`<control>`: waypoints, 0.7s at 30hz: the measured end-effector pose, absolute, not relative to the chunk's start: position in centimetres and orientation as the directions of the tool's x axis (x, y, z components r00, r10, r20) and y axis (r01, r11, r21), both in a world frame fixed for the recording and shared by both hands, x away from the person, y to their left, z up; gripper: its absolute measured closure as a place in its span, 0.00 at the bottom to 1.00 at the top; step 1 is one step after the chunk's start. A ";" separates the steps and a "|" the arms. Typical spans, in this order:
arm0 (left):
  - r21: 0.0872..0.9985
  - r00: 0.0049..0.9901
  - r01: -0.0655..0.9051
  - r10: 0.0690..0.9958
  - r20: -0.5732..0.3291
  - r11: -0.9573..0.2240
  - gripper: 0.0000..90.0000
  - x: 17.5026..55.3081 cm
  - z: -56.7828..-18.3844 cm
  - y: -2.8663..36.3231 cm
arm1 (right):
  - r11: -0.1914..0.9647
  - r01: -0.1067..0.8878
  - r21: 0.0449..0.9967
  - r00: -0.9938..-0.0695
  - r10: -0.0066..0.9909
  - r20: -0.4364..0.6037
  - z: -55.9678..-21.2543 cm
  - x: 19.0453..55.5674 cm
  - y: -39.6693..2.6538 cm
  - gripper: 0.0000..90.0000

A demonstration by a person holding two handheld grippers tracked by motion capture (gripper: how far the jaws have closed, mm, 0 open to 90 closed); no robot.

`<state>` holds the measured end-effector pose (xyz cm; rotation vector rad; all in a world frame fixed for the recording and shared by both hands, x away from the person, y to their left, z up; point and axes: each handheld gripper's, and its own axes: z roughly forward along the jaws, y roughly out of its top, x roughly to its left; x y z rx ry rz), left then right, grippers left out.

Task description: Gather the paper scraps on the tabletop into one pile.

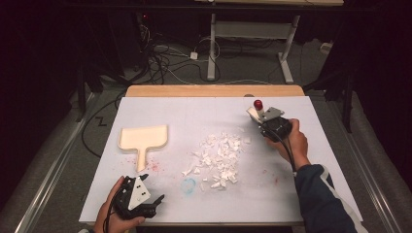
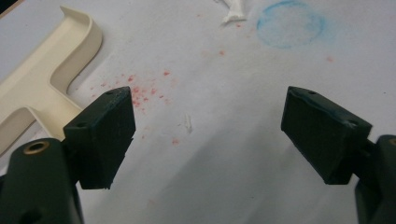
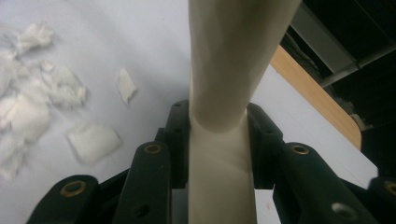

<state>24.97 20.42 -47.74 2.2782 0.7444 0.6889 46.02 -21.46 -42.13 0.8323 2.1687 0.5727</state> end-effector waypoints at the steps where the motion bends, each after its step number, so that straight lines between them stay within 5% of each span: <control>1: 0.699 0.705 0.324 0.655 0.272 -0.638 0.19 25.0 -47.8 20.4 | 0.690 0.384 0.613 -0.532 0.708 -0.464 -42.3 46.3 -21.0 0.76; 8: 0.694 0.707 0.329 0.654 0.269 -0.641 0.19 24.9 -47.9 20.7 | 0.755 0.345 0.558 -0.571 0.640 -0.514 -43.9 45.4 -17.7 0.75; 21: 0.693 0.714 0.324 0.647 0.267 -0.644 0.19 24.8 -47.7 20.4 | 0.785 0.146 0.602 -0.772 0.472 -0.427 -43.5 38.1 -15.5 0.75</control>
